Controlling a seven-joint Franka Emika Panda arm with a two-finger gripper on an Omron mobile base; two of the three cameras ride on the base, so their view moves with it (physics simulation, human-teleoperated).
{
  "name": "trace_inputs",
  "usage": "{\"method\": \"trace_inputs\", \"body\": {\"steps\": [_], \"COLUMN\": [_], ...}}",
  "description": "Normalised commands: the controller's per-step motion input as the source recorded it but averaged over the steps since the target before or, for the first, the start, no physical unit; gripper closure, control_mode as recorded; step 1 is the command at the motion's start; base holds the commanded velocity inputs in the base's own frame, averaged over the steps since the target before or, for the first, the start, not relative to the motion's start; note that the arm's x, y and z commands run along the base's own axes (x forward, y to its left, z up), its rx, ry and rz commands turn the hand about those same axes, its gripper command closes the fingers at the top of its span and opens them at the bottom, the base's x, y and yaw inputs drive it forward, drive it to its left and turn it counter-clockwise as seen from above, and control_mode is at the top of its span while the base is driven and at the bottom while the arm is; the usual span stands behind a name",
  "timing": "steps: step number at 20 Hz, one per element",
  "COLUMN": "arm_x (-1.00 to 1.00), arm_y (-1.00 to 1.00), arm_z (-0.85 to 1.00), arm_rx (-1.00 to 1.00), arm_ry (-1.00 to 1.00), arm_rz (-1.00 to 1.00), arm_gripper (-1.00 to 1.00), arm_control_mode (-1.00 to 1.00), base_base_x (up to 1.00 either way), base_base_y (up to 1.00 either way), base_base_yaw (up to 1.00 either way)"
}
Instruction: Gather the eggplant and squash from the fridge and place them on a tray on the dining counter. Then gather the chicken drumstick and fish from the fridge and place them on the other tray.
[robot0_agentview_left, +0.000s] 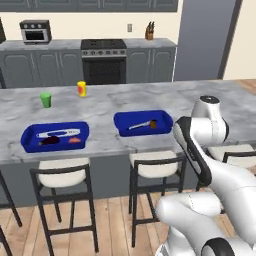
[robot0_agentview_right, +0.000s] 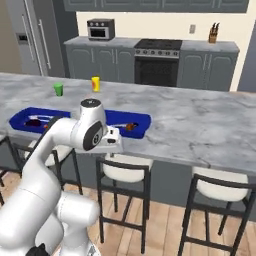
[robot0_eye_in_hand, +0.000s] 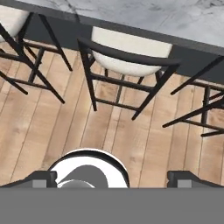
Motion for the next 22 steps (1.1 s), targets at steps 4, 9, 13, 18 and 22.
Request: {"method": "trace_inputs", "body": {"steps": [4, 9, 13, 18, 22], "arm_x": [0.0, 0.0, 0.0, 0.0, 0.0], "arm_y": [0.0, 0.0, 0.0, 0.0, 0.0], "arm_z": [0.0, 0.0, 0.0, 0.0, 0.0], "arm_rx": [0.0, 0.0, 0.0, 0.0, 0.0], "arm_ry": [0.0, 0.0, 0.0, 0.0, 0.0], "arm_rz": [0.0, 0.0, 0.0, 0.0, 0.0], "arm_gripper": [-1.0, -1.0, -1.0, -1.0, -1.0], "arm_control_mode": [1.0, 1.0, 1.0, 1.0, 1.0], "base_base_x": [-0.41, 0.0, 0.01, 0.02, 0.0], "base_base_y": [1.0, 1.0, 1.0, 1.0, 1.0], "base_base_yaw": [-0.01, -0.09, -0.1, -0.11, -0.09]}}
